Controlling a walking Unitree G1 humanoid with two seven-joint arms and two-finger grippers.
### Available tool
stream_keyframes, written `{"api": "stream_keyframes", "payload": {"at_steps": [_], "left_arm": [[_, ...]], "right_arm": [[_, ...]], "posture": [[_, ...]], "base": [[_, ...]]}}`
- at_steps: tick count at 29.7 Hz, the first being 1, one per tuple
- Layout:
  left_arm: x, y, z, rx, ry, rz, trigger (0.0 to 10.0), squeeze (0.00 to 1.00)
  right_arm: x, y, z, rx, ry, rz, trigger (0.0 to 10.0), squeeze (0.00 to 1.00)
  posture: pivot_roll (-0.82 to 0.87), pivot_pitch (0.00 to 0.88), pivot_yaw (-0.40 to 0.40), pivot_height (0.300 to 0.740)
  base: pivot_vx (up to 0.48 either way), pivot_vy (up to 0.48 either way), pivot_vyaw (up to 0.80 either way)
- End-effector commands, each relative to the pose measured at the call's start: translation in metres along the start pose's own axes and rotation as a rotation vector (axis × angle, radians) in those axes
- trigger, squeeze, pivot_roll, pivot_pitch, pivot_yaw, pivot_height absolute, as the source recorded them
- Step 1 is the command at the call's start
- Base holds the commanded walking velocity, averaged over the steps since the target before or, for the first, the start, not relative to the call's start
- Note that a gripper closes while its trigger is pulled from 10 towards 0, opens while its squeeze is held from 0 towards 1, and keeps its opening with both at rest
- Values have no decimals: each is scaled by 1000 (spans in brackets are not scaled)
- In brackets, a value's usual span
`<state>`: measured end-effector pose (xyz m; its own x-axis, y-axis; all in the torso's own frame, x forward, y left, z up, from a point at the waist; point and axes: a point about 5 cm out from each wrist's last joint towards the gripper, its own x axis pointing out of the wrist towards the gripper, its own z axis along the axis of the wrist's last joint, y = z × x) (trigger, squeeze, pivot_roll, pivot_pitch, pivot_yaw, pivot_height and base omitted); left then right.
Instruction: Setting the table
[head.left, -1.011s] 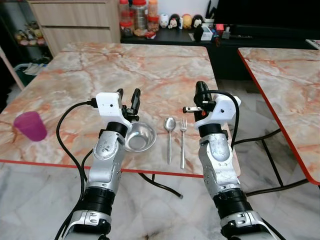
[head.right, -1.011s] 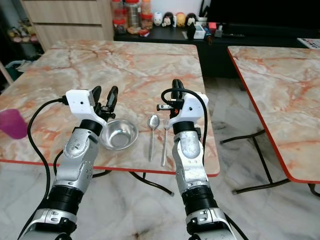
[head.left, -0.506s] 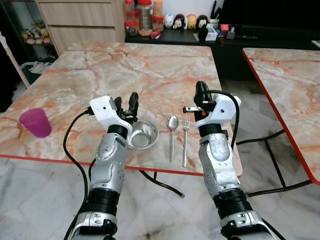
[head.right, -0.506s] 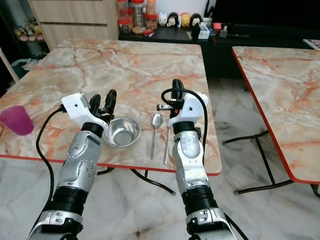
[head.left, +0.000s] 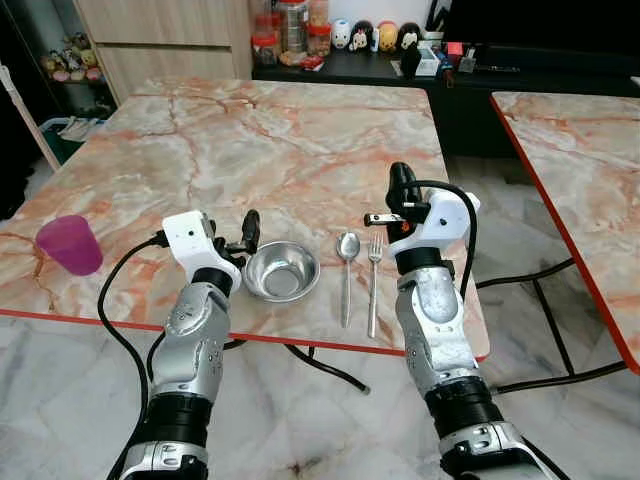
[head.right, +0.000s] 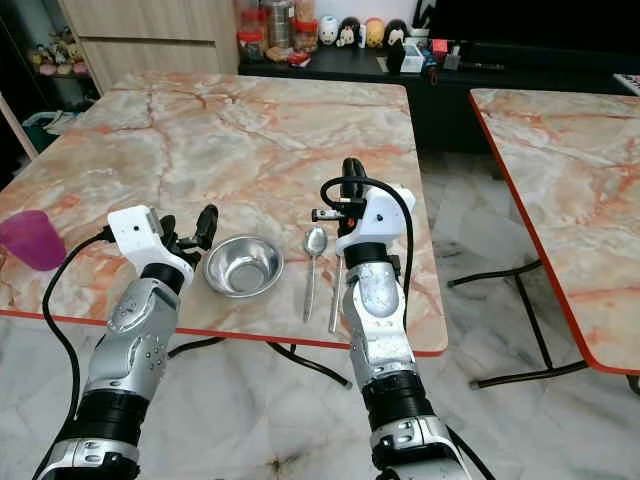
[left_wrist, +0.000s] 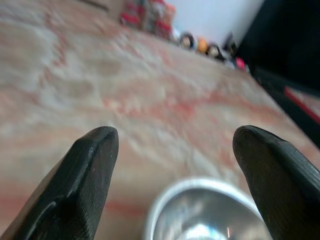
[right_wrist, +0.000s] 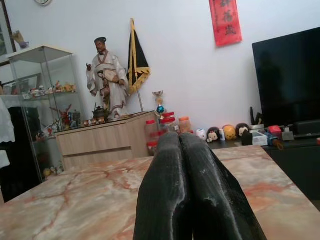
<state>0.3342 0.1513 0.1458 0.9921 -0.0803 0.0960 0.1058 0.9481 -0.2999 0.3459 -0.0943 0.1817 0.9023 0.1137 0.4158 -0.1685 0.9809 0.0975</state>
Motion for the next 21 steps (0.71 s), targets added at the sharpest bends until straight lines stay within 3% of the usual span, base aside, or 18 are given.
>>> {"api": "stream_keyframes", "payload": {"at_steps": [1, 12, 21], "left_arm": [[-5, -4, -8, 31, 66, -55, 10000, 0], [-1, -4, -5, 25, 56, 6, 10000, 0], [0, -2, -14, -16, 138, 25, 10000, 0]], "right_arm": [[-3, 0, -3, 1, 12, 0, 10000, 0], [-3, -1, -2, 6, 13, -2, 10000, 0], [-3, -2, -2, 10, 15, -2, 10000, 0]], "posture": [[50, 107, 0, 740], [47, 109, -5, 740], [41, 109, -7, 740]], "base": [[0, 0, 0], [0, 0, 0], [0, 0, 0]]}}
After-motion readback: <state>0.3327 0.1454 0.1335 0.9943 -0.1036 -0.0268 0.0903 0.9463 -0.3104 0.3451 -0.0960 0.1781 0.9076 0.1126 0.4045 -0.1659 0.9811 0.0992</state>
